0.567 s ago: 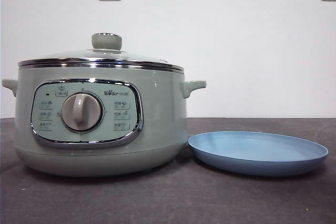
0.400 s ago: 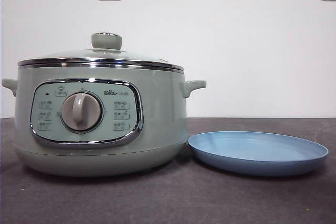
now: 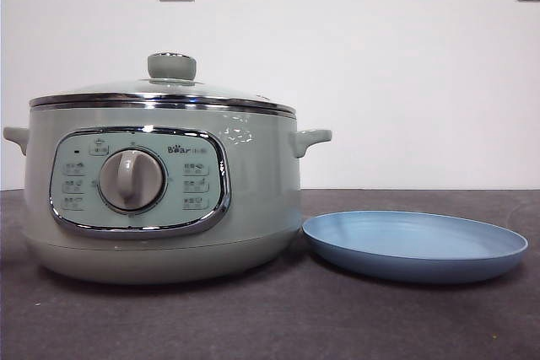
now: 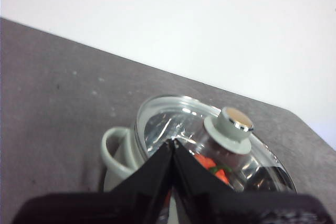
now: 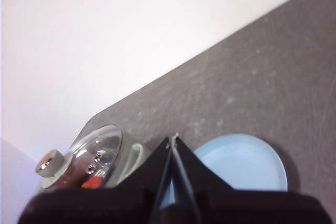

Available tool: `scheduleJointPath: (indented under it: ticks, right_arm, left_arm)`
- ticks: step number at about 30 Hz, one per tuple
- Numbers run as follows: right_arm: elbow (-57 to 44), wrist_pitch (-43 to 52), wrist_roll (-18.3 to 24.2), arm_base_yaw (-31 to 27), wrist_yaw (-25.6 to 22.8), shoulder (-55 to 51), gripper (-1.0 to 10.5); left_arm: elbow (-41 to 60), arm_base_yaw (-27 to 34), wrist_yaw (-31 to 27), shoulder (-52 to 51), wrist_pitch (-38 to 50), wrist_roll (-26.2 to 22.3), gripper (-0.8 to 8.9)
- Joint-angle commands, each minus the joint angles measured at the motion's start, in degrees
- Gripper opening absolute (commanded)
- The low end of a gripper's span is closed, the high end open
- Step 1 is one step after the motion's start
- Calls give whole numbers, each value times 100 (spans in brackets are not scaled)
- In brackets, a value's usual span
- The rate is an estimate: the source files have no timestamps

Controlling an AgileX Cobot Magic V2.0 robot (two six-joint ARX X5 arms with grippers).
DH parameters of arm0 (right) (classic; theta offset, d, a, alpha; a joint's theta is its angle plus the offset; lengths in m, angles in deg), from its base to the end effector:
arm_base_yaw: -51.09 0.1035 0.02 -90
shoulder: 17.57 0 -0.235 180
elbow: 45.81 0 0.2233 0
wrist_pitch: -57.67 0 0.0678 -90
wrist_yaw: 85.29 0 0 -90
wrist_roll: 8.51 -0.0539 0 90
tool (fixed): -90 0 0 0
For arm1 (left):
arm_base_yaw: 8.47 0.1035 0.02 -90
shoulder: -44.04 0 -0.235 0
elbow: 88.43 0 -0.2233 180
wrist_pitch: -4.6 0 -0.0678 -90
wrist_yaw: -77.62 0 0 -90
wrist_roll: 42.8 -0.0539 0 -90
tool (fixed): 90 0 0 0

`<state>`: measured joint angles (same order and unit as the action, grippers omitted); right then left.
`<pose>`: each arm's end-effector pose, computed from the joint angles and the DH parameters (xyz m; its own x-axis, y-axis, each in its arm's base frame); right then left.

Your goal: Take the pumpkin out from the steamer,put the pumpkin in the blue plate,close the lid

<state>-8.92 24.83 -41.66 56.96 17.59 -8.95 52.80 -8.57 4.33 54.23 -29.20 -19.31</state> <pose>0.1025 0.0226 0.2349 0.9438 0.3211 -0.0777 -0.2252 0.7973 0.5600 0.1037 -0.0157 0.2410 0.9533 -0.2892 -0.0871 0.2279 0.8780 -0.4209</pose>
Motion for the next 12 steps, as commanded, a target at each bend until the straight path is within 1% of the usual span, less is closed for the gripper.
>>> scheduleJointPath:
  ticks: [1,7,12]
  right_arm:
    - [527,-94,468,-13,9,431,-11]
    - [1668,-442,1121,-13,37,1497,-10]
    - [2669,-960,1759,-13,72,2396,1]
  left_arm:
    - [-367,15,7,472,-20,-470,-8]
    - [-1246,15,90,1493,-258,-1158,-8]
    - [-1923,15,592,2218,-485,-1504,-8]
